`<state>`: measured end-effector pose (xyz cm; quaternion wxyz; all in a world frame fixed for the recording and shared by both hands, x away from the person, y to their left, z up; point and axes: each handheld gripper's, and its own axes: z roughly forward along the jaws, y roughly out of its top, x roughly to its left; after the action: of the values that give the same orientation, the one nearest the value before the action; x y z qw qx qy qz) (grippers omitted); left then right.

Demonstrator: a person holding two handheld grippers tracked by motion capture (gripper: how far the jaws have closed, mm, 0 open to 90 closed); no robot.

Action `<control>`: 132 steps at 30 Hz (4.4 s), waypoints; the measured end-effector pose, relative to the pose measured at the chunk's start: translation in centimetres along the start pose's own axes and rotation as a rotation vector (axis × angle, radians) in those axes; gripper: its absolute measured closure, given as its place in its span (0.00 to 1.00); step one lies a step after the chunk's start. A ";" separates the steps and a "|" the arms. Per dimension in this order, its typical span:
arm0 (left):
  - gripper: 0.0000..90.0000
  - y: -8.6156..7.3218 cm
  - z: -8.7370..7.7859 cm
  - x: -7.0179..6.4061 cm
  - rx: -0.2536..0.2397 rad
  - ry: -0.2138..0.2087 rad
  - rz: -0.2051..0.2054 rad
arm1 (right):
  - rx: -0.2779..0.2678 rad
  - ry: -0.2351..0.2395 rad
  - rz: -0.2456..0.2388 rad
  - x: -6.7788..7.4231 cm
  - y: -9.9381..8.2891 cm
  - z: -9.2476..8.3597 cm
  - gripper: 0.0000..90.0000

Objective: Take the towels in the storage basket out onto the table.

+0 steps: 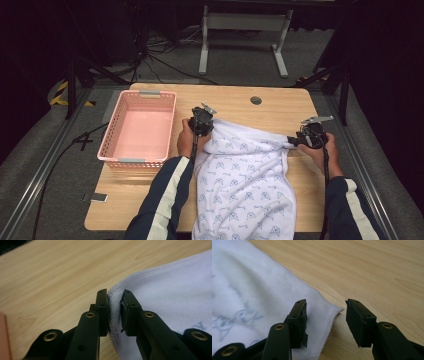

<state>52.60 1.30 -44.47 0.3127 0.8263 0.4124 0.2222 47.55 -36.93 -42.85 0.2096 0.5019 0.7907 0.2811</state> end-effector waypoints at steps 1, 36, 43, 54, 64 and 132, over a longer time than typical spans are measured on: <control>0.88 -0.1 0.3 0.0 0.017 -0.004 0.005 | 0.011 0.001 0.001 -0.2 0.0 0.5 0.61; 0.69 -1.5 -4.1 -4.0 -0.074 -0.198 0.143 | -0.052 0.059 -0.020 1.9 -0.4 -1.2 0.55; 0.67 -5.1 -6.3 -7.3 -0.067 -0.333 0.205 | -0.052 0.162 -0.093 6.4 -5.5 -3.8 0.60; 0.73 -5.9 -3.3 -6.4 -0.074 -0.295 0.156 | -0.046 0.128 -0.115 7.9 -5.8 -2.1 0.59; 0.74 -0.7 2.0 -2.7 -0.050 -0.185 0.024 | -0.050 0.060 -0.056 3.9 -1.3 2.0 0.59; 0.68 -14.4 -11.8 -7.8 -0.031 -0.548 0.276 | 0.120 0.045 -0.194 0.6 8.2 8.1 0.63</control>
<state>33.00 5.49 -47.02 0.3916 0.8988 0.1932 0.0377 57.78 -31.73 -43.59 0.1875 0.4279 0.8556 0.2230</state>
